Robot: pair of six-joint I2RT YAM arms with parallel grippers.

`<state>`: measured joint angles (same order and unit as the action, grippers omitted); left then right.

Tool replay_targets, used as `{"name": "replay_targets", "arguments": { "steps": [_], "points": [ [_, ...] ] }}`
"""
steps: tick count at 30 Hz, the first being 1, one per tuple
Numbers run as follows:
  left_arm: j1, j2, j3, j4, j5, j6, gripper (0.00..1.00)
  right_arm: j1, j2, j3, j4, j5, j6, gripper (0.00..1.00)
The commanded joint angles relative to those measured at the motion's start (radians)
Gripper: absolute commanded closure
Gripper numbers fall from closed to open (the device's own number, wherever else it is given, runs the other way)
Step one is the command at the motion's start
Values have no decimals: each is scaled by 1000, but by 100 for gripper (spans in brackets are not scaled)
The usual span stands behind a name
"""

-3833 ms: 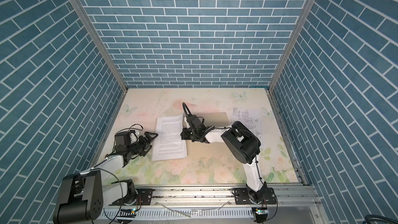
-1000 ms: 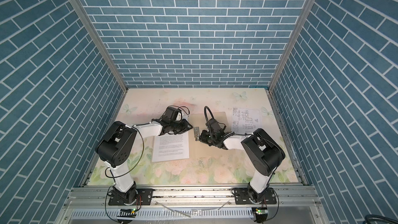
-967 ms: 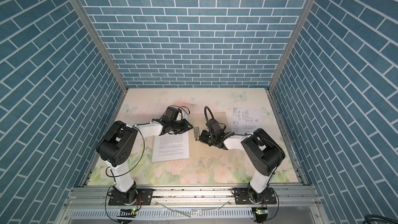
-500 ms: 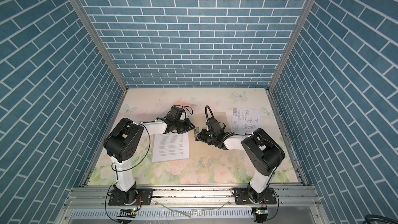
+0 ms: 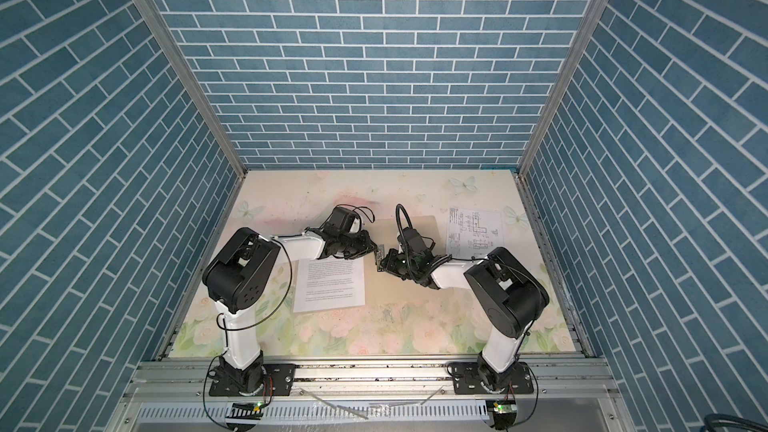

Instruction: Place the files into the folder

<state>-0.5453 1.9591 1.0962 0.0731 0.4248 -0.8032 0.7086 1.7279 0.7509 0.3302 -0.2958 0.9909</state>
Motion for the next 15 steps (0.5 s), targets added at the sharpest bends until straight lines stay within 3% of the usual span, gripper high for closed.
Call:
{"name": "replay_targets", "arguments": {
  "steps": [1,15],
  "points": [
    [-11,19,8,-12,-13,-2,86,-3,15,-21,15,-26,29,87],
    [-13,9,-12,2,-20,-5,90,-3,30,-30,22,-75,29,87]
  ]
}}
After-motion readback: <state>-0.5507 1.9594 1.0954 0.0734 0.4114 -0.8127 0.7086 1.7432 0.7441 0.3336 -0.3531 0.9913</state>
